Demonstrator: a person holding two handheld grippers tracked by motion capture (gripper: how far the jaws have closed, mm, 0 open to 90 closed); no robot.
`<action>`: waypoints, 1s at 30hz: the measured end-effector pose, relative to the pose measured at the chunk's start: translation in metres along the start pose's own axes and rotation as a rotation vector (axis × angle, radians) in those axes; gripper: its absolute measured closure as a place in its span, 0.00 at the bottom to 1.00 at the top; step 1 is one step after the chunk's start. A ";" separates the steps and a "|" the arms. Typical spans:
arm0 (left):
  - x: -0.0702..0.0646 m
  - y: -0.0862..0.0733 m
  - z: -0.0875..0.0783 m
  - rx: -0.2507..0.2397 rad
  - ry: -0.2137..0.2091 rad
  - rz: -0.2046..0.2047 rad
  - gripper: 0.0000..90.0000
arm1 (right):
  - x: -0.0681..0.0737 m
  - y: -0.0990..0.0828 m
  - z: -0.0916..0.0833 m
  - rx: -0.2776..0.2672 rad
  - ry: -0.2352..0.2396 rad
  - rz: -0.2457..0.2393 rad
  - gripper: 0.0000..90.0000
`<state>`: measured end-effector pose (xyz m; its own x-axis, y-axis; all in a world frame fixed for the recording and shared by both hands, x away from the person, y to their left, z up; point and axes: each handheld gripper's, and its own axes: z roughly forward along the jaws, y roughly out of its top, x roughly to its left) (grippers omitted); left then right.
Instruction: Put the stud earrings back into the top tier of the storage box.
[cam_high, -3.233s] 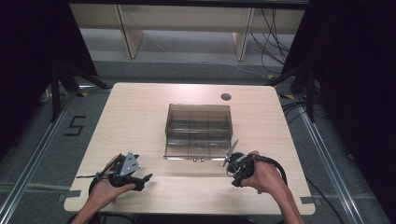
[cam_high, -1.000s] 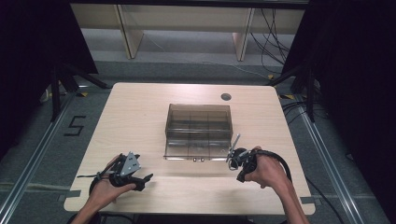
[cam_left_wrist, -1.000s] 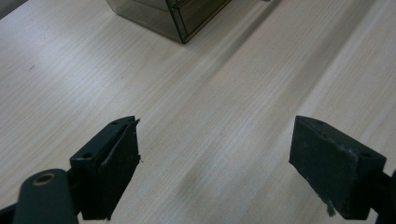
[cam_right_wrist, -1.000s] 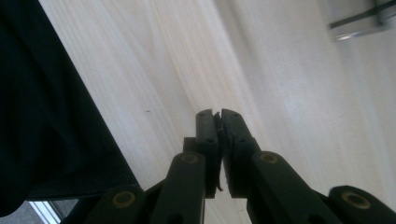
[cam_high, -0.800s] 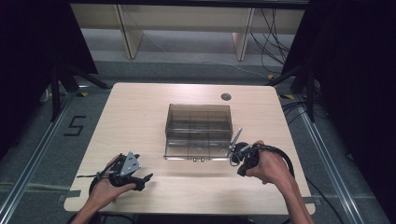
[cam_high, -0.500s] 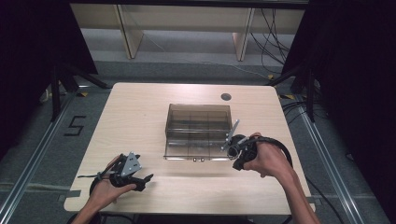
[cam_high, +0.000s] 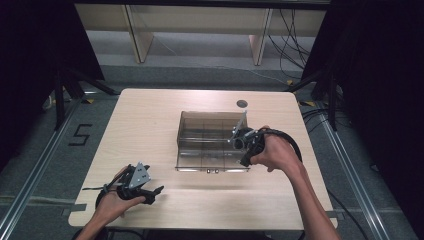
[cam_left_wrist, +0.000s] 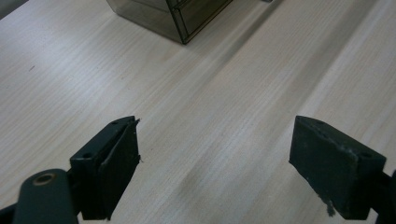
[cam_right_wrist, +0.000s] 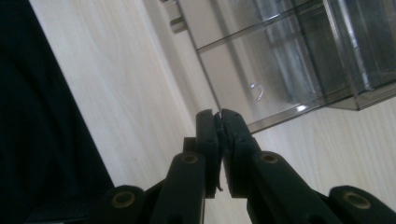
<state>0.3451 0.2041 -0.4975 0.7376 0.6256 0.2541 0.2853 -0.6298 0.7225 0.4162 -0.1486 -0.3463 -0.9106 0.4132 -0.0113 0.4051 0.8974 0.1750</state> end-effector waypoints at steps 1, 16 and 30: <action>0.000 0.000 0.000 0.005 -0.009 0.001 0.17 | -0.003 0.002 0.001 -0.003 -0.002 -0.004 0.97; 0.000 0.000 0.001 0.007 -0.009 0.002 0.17 | -0.021 0.019 0.020 0.023 0.014 0.031 0.96; 0.000 -0.001 0.000 0.001 -0.012 -0.005 0.17 | -0.035 0.021 0.044 0.054 0.040 0.063 0.95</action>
<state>0.3449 0.2044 -0.4978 0.7435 0.6232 0.2425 0.2899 -0.6272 0.7229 0.4603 -0.1377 -0.3859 -0.8854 0.4633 0.0378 0.4643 0.8775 0.1203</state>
